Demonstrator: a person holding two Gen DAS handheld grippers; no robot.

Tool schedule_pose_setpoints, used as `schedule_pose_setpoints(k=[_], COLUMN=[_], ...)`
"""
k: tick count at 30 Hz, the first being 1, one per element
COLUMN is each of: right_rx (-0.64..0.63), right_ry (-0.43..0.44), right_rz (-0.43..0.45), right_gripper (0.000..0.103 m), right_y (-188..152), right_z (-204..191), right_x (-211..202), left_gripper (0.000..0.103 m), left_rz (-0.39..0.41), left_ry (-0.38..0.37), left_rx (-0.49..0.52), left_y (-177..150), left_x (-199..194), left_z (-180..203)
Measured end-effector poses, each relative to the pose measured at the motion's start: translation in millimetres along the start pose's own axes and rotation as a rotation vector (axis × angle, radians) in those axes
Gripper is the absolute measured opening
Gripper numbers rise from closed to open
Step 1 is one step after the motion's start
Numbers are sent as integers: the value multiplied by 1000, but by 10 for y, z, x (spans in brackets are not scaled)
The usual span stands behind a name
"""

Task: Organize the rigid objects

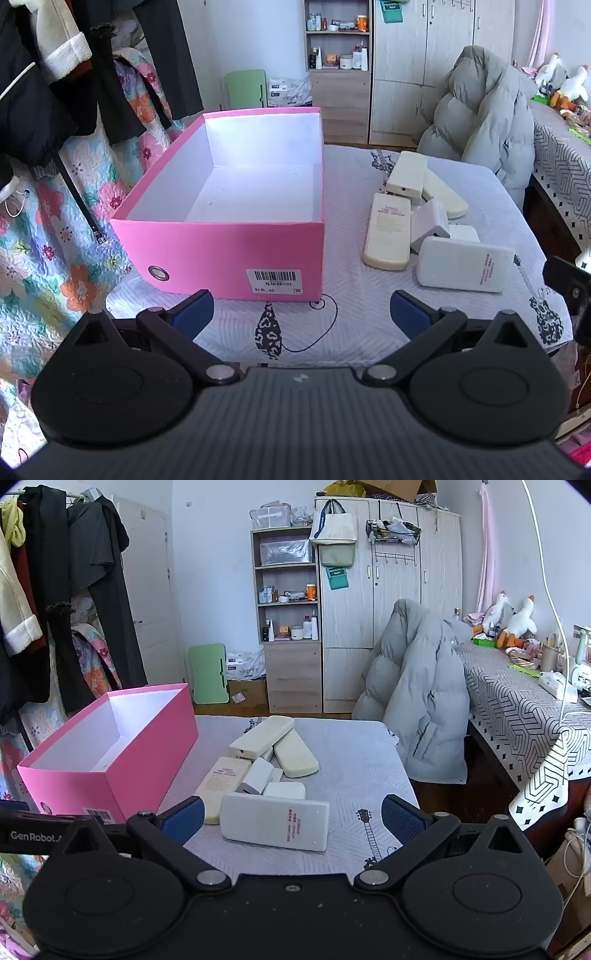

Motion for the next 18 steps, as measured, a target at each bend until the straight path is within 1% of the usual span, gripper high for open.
schedule_pose_setpoints(k=[5, 6, 8, 12, 15, 18], right_rx=[2, 2, 1, 3, 4, 5], right_ry=[1, 0, 0, 0, -2, -3], right_rz=[-5, -5, -6, -8, -10, -13], right_gripper=[103, 103, 103, 103, 103, 103], right_y=[-5, -8, -14, 19, -31, -46], right_z=[0, -1, 0, -20, 13, 18], right_x=[12, 15, 21, -4, 47, 55], left_gripper=[103, 103, 103, 103, 103, 103], left_rz=[30, 13, 14, 2, 5, 22], left_ry=[-36, -39, -45, -70, -61, -31], left_rx=[-25, -26, -16, -32, -45, -37], left_y=[-30, -8, 6, 15, 19, 26], left_x=[0, 39, 37, 20, 37, 51], left_z=[-19, -24, 19, -10, -42, -83])
Point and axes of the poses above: each gripper's, at about its wrist camera, not at the fingertips, and x roughly the way its jaws point, z to its right, y to its top, the point moved 9 cm from there along x, roughly the way its jaws point, and after that the axes turned 13 degrees about -x, right-handed, at the moved point
